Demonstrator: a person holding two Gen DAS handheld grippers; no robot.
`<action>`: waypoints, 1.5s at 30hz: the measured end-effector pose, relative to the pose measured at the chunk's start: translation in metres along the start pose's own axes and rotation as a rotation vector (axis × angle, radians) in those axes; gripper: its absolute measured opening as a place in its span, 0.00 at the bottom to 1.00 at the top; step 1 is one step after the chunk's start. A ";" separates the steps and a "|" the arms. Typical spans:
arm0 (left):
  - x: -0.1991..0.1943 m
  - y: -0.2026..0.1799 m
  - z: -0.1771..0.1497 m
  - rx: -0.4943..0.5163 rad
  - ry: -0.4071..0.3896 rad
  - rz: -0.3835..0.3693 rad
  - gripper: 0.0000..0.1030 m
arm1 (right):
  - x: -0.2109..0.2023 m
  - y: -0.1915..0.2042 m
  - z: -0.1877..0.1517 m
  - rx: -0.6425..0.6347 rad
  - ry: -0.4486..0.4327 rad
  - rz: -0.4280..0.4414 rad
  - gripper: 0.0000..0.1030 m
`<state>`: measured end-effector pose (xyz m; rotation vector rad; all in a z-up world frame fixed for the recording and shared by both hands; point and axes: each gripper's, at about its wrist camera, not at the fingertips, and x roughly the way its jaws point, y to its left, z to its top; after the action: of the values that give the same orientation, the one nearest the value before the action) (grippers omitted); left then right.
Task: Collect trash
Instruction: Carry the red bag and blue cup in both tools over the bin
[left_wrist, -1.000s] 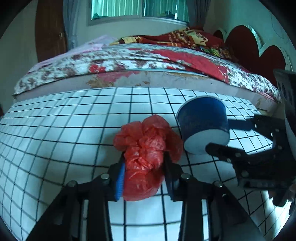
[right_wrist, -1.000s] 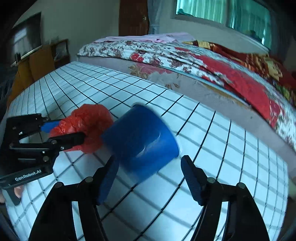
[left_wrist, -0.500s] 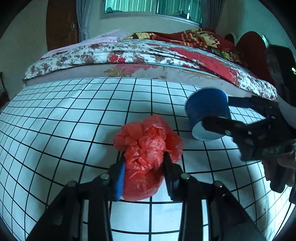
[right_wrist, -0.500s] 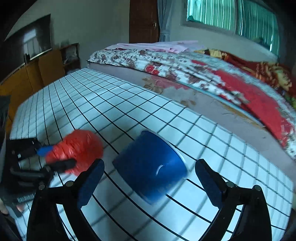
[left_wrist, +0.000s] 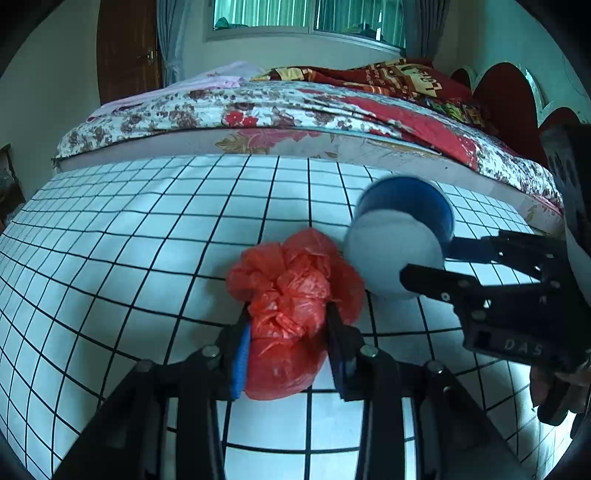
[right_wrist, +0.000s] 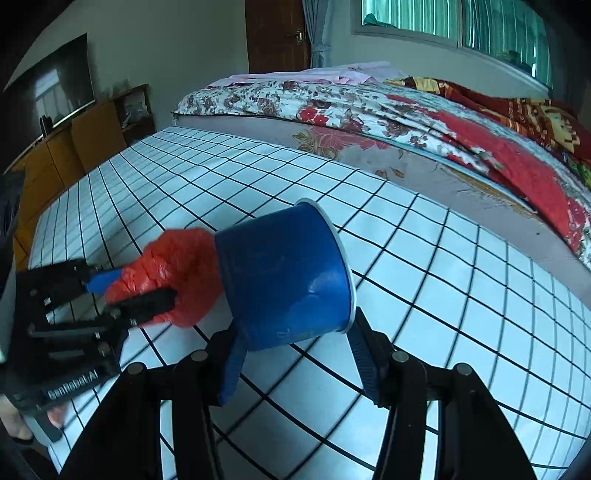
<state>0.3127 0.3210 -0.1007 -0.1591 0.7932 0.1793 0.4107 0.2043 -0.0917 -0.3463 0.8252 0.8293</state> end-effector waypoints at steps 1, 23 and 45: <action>-0.001 0.000 -0.001 0.002 0.000 0.001 0.35 | 0.002 0.000 -0.001 0.005 0.008 0.000 0.53; -0.116 -0.088 -0.039 0.137 -0.153 -0.069 0.34 | -0.168 -0.011 -0.086 0.146 -0.181 -0.245 0.52; -0.221 -0.208 -0.087 0.260 -0.257 -0.240 0.34 | -0.357 -0.037 -0.223 0.344 -0.291 -0.467 0.52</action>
<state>0.1459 0.0788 0.0133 0.0161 0.5294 -0.1288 0.1839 -0.1289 0.0346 -0.0998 0.5668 0.2824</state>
